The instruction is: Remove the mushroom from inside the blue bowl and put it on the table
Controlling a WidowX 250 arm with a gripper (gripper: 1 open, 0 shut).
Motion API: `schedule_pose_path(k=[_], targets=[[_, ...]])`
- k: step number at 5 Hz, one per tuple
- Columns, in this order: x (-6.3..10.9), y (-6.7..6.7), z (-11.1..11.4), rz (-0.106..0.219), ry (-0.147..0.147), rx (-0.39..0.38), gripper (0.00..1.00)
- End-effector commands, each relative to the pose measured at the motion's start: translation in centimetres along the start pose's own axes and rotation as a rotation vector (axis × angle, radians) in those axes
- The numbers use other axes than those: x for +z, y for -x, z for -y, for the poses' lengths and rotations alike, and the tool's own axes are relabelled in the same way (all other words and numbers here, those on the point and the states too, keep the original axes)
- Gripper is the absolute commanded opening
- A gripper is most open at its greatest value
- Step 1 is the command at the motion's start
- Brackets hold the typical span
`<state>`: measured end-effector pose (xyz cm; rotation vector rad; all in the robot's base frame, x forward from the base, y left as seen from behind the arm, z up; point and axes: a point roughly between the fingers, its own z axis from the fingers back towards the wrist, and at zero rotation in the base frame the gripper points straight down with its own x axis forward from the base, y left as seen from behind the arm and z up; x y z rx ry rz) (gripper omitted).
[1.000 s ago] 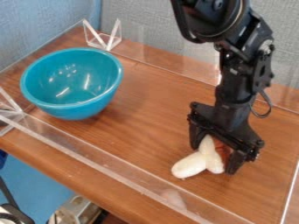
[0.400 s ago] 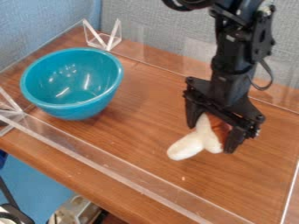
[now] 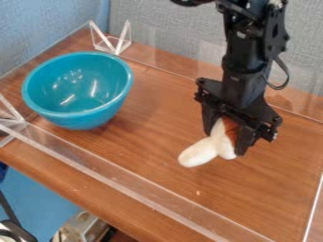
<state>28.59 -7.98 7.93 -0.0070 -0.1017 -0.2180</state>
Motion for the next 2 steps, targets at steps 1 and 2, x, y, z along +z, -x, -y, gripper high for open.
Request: schedule_pose_path(k=[1,2], targets=[[-0.3,-0.4,0.0,0.015,0.012,0.013,0.00],[-1.7,-0.4,0.2,-0.002,0.014,0.010,0.00]])
